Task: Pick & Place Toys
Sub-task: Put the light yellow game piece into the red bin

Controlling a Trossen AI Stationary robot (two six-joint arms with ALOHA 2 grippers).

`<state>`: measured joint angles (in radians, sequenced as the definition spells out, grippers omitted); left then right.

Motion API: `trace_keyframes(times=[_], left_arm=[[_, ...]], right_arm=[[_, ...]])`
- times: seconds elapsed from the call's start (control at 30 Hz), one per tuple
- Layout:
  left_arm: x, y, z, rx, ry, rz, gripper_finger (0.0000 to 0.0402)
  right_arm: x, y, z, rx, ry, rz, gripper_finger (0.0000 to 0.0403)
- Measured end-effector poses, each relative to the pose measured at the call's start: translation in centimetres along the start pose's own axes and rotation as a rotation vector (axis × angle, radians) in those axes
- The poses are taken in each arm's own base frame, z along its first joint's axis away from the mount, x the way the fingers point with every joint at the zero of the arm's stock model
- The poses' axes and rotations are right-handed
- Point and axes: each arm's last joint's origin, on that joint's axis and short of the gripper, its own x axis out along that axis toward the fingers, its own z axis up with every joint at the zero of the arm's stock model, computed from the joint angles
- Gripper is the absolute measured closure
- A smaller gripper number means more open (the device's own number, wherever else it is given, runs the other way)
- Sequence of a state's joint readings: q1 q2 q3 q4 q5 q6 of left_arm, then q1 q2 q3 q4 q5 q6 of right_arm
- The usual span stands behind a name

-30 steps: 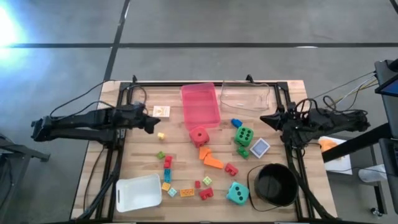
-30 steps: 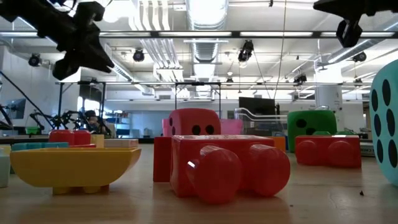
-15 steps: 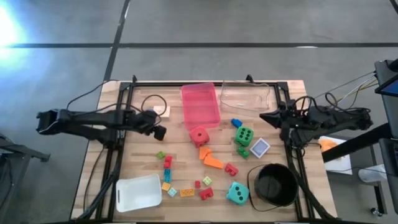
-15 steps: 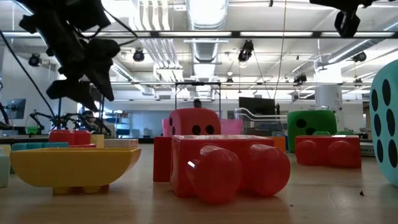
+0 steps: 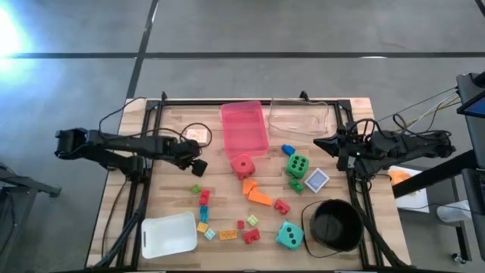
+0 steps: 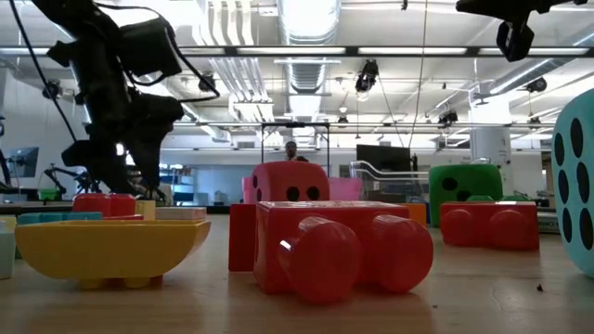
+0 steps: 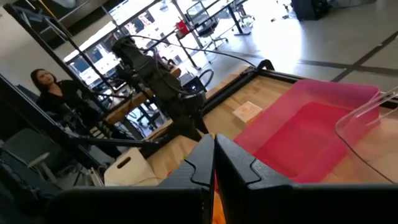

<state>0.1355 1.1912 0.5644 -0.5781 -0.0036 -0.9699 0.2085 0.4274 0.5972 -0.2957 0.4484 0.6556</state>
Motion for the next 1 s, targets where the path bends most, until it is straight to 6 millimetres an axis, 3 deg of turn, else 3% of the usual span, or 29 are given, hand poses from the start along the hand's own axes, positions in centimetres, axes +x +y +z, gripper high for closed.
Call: trace_keyframes(times=[0.73, 1.0], left_arm=[[2.8, -0.1, 0.3, 0.004, 0.006, 0.119, 0.0114], [3.2, 0.0, 0.4, 0.005, -0.008, 0.144, 0.0138]], right_arm=[[0.0, 0.1, 0.1, -0.005, -0.012, 0.008, 0.0394], [0.2, 0.0, 0.1, -0.029, -0.032, -0.035, 0.0394]])
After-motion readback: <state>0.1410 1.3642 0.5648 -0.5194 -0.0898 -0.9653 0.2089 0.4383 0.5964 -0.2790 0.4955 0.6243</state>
